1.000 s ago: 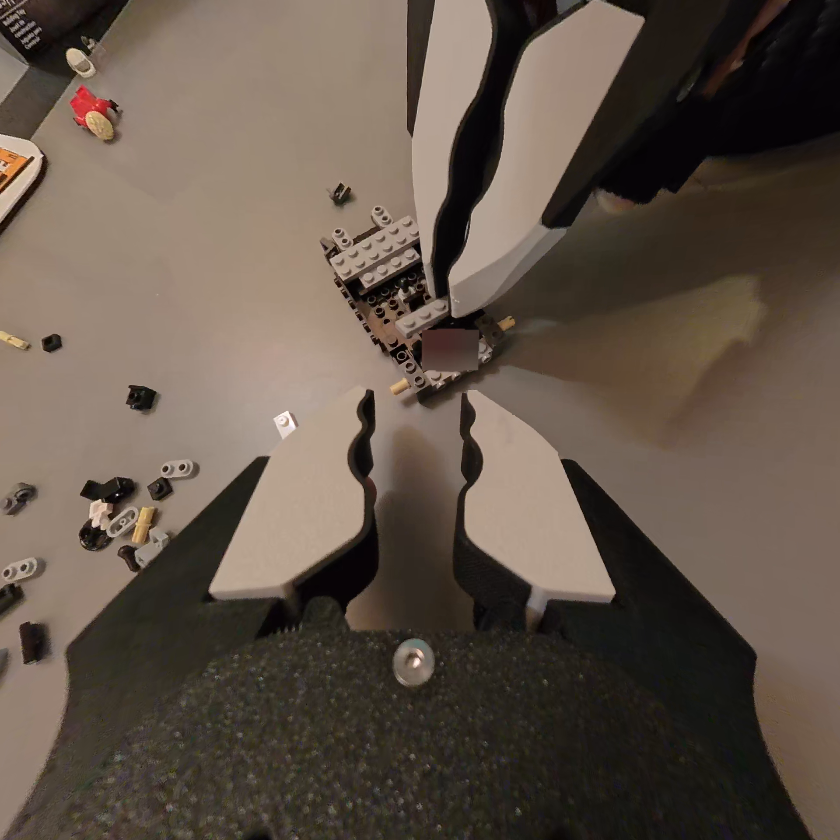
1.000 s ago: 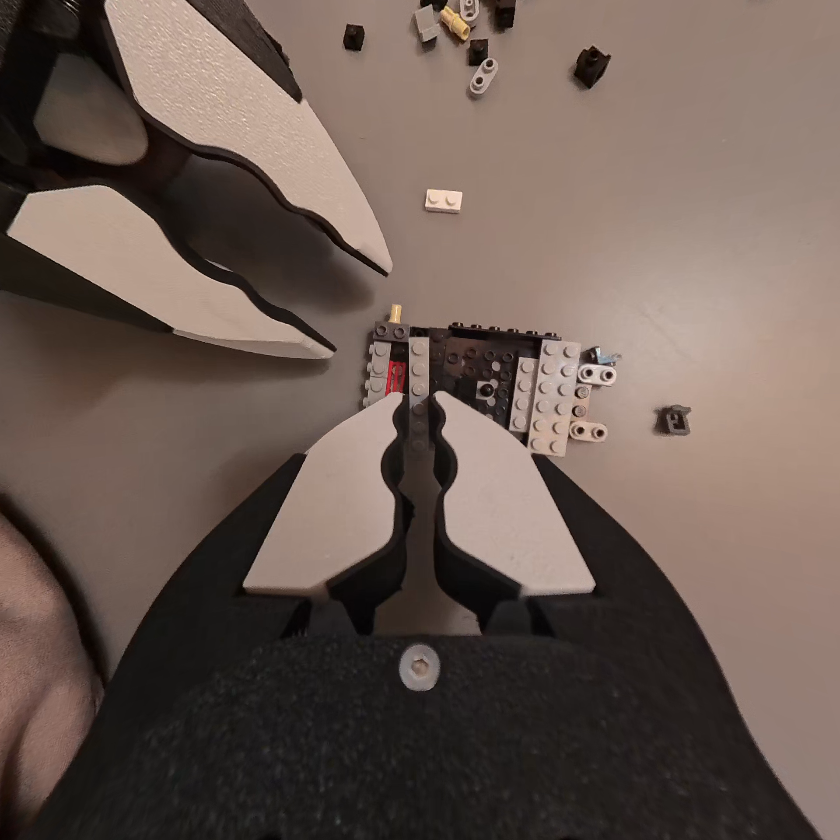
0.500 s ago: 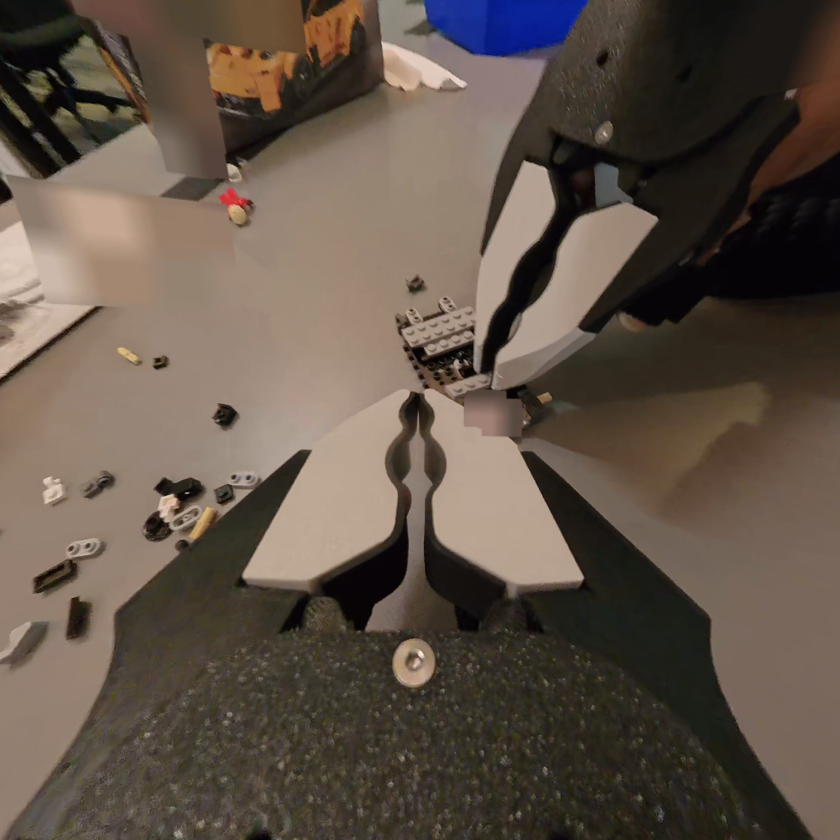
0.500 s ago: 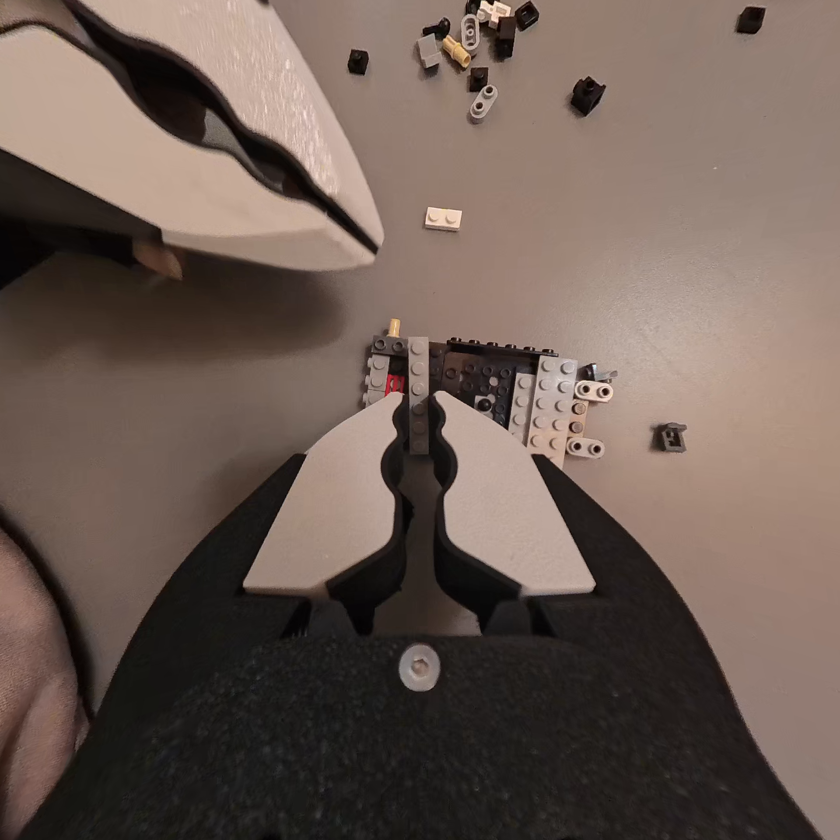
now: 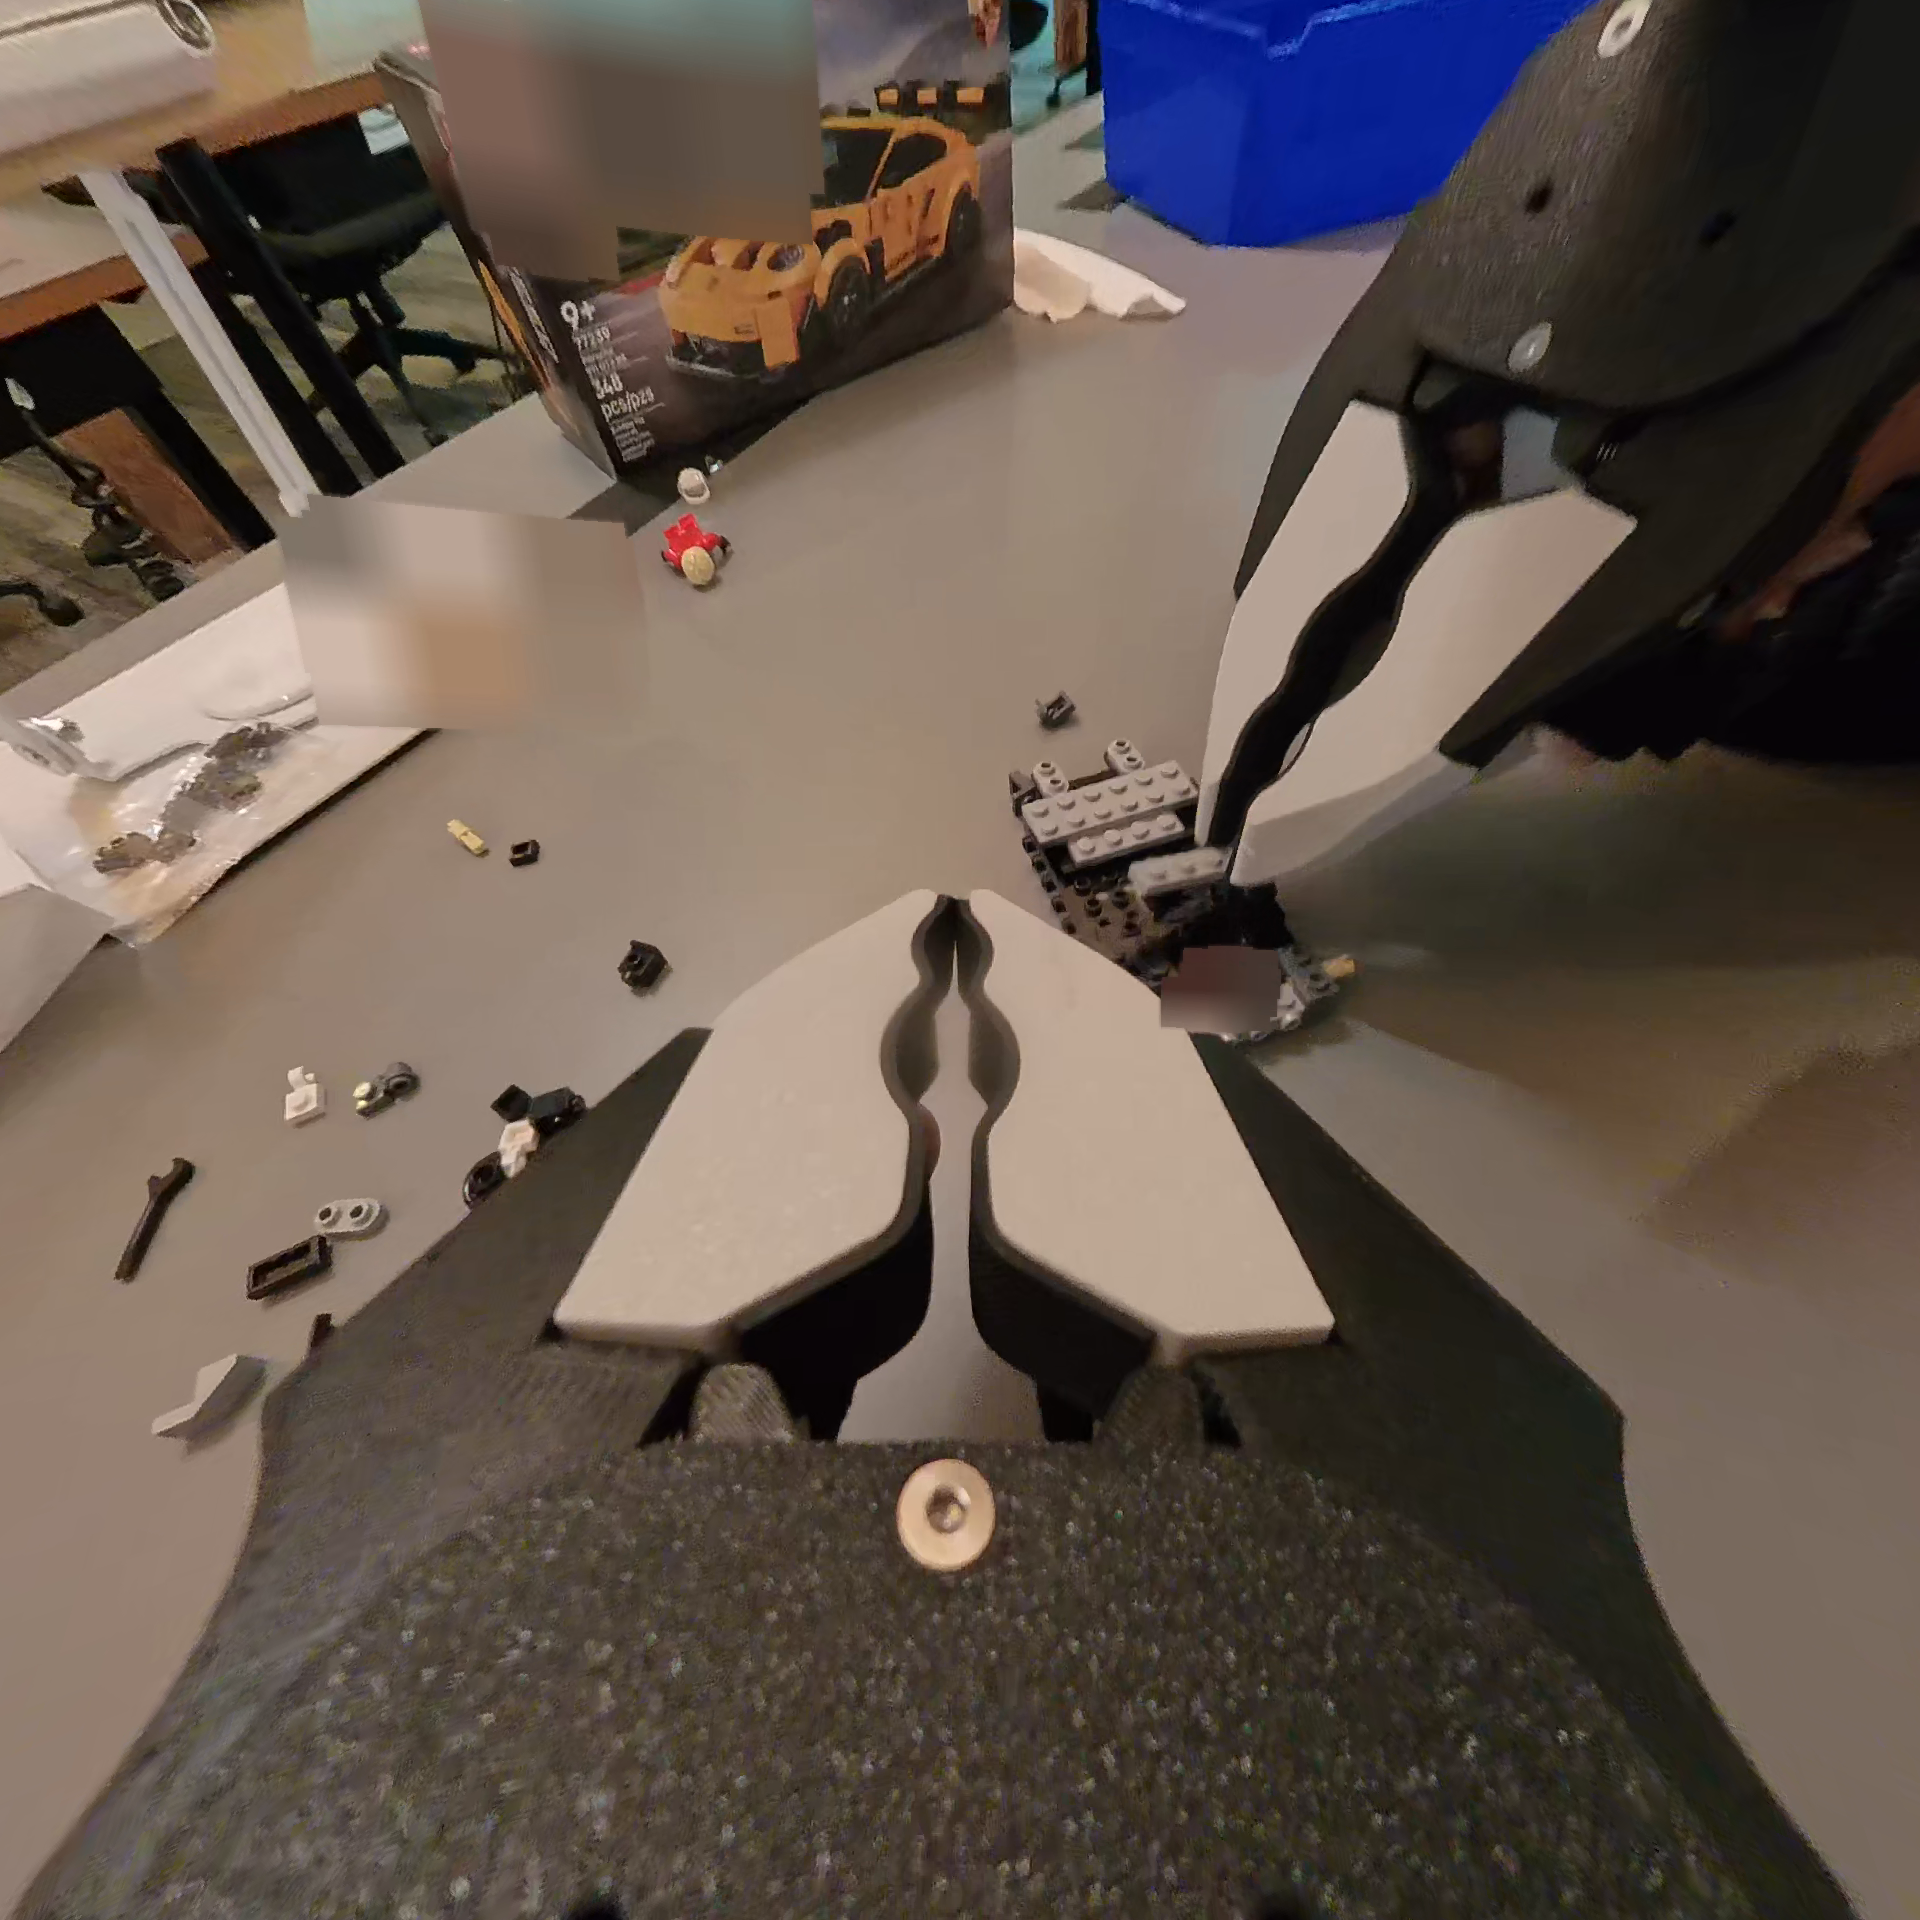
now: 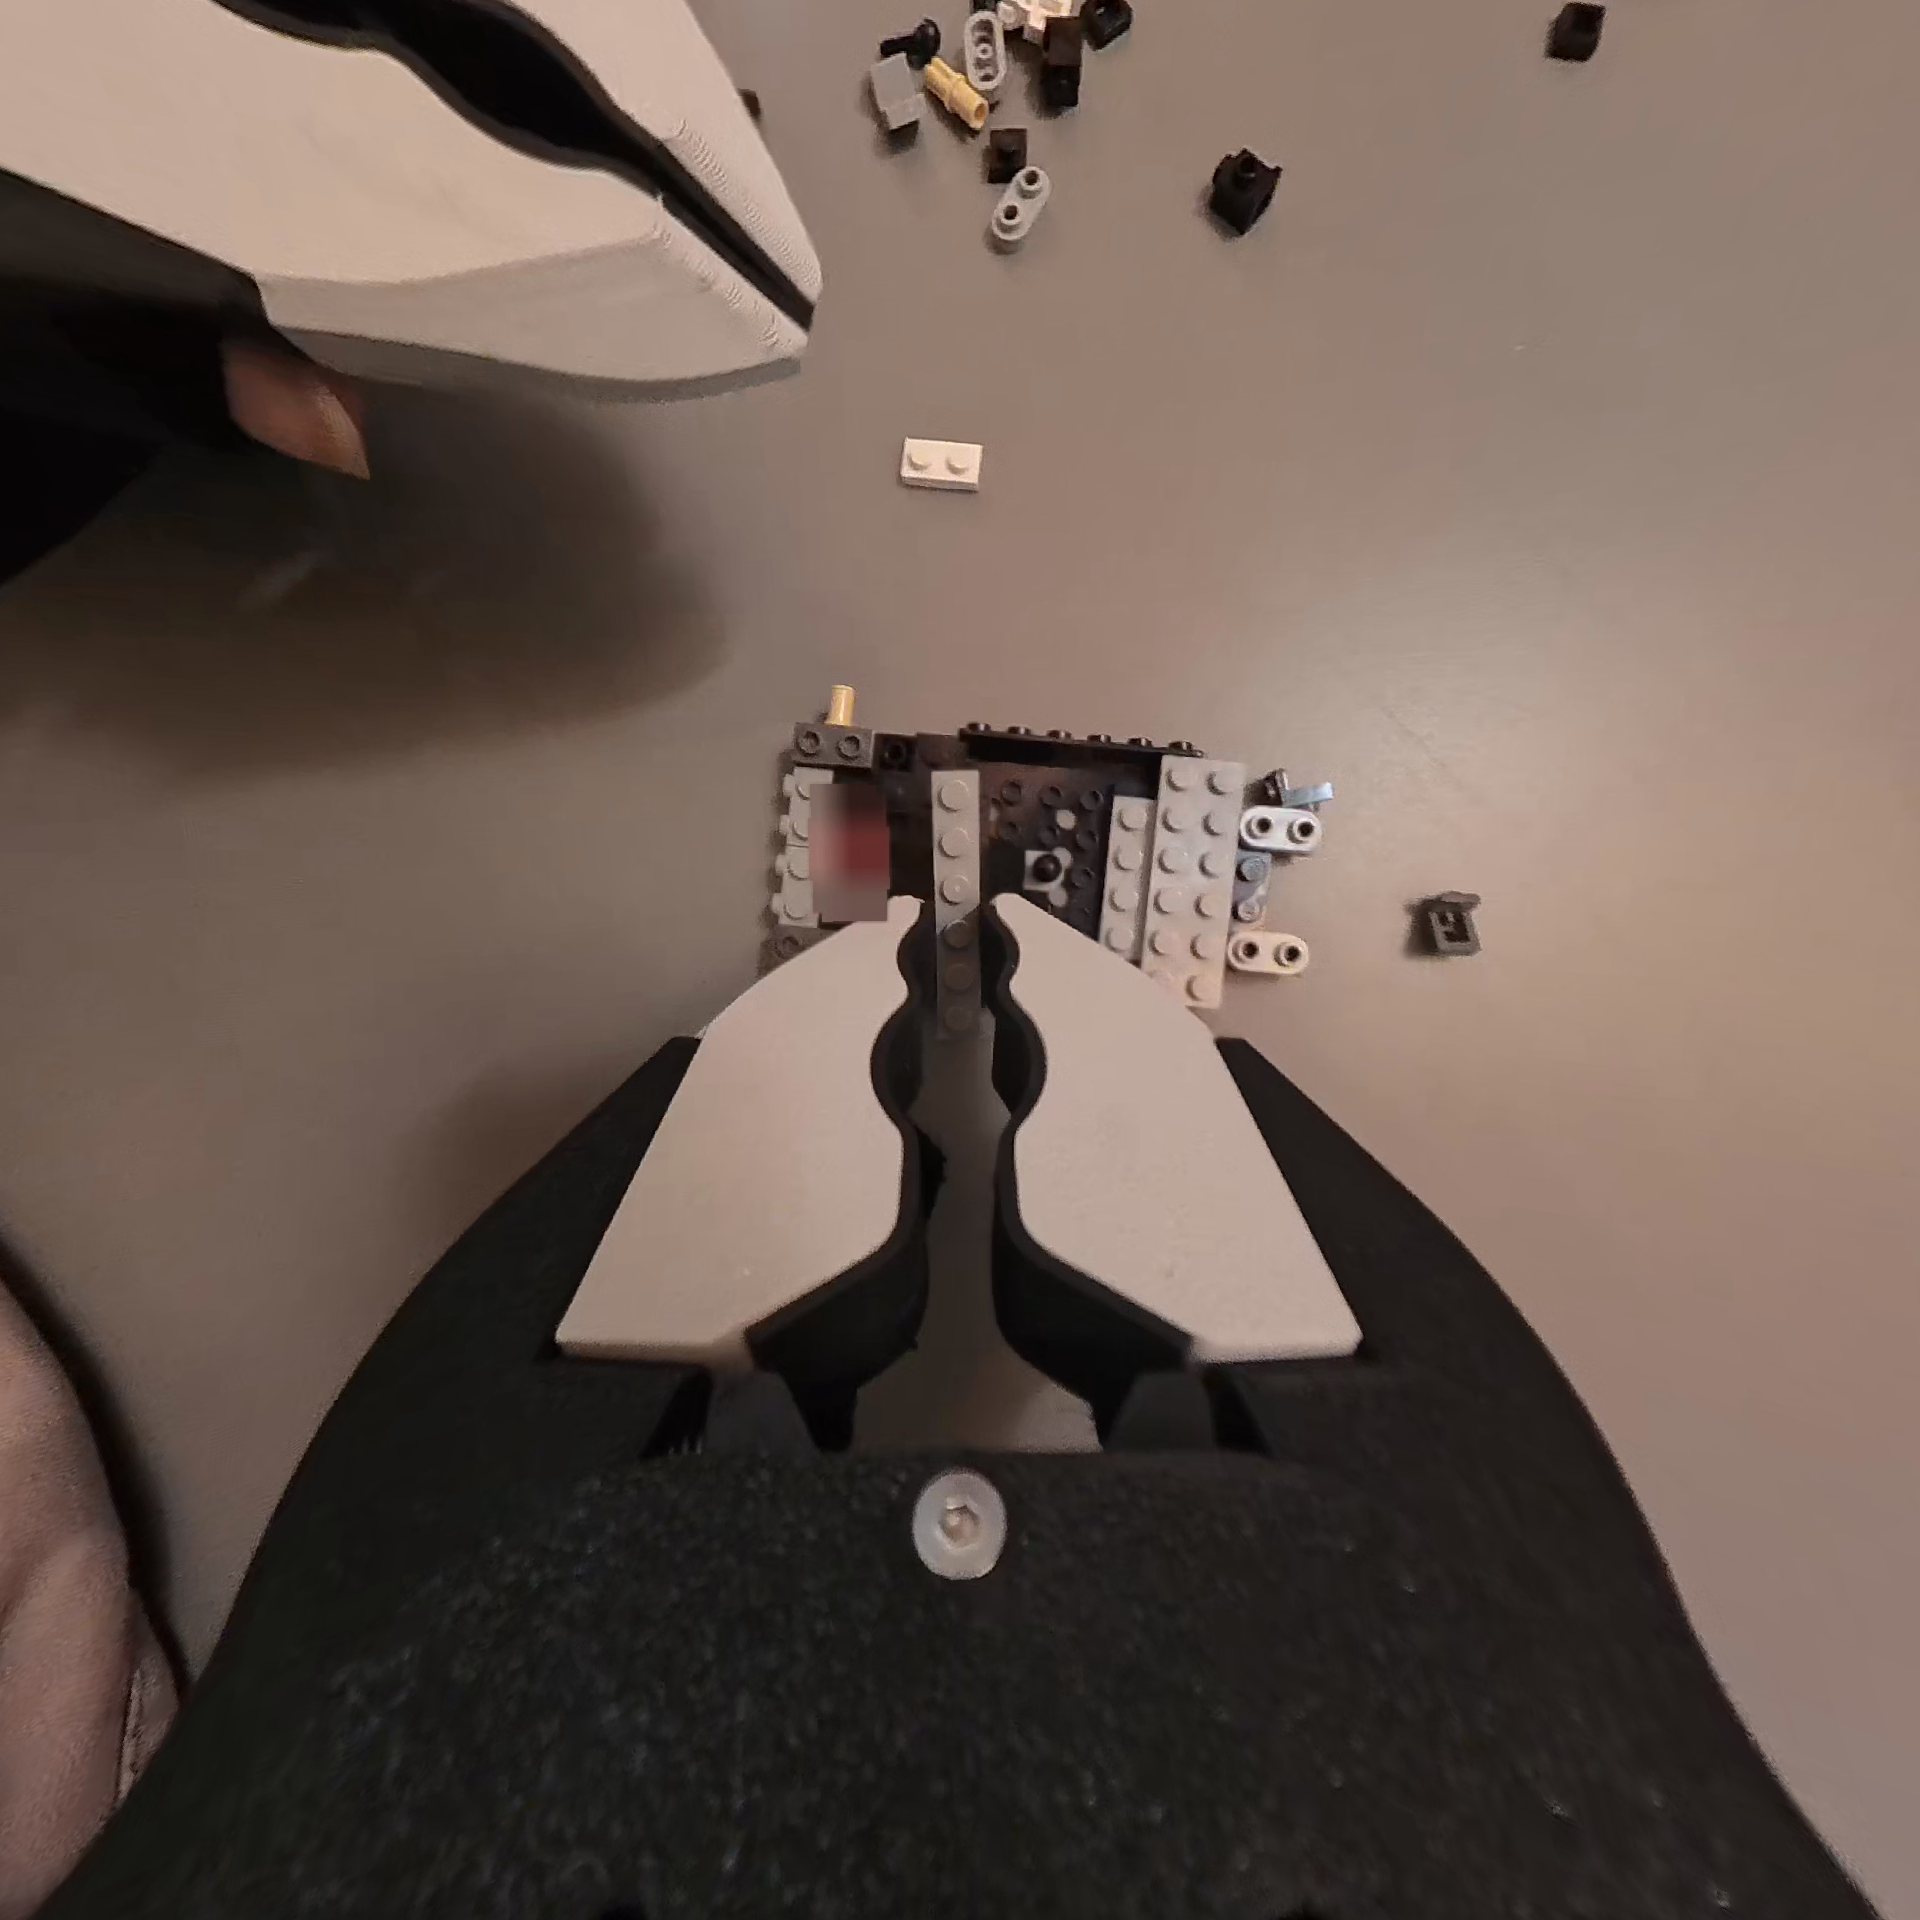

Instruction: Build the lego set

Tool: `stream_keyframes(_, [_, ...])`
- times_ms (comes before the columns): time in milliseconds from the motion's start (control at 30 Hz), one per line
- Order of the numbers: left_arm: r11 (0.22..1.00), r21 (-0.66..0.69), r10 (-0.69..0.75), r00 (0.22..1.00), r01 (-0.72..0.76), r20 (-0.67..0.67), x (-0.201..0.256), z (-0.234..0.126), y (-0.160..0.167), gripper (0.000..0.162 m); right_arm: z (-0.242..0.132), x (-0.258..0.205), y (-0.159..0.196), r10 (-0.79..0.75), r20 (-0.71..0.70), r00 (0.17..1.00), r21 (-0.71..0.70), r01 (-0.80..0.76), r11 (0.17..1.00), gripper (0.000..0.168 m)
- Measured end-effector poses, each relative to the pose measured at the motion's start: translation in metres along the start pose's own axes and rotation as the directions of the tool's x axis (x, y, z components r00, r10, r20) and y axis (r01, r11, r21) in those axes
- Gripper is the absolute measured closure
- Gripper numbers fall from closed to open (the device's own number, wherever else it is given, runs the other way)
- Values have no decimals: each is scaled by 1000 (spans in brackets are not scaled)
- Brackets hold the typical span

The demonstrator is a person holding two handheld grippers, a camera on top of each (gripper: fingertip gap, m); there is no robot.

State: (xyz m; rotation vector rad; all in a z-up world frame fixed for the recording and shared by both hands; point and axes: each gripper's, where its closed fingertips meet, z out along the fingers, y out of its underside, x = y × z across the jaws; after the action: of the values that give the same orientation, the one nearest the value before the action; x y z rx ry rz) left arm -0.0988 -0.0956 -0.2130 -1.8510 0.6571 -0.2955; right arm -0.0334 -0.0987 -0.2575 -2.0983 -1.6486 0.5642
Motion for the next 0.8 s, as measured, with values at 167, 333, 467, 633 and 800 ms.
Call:
stream_keyframes(167, [997,-62,39,999,-39,-8,4,5,10,162,0,-4,2,-15,-2,1000,-24,15,1000,161])
stream_keyframes(333, [995,-83,55,998,-56,-25,8,7,14,162,8,-10,-2,-44,7,999,-53,45,998,161])
stream_keyframes(467, [994,-96,58,998,-60,-30,9,7,16,162,12,-12,-7,-39,12,999,-63,39,997,161])
stream_keyframes(633, [991,-114,72,996,-77,-45,12,9,19,162,14,-14,-7,-35,7,999,-79,35,996,160])
stream_keyframes(800, [989,-124,80,995,-87,-56,15,9,21,162,8,-15,-5,-24,44,999,-59,27,998,157])
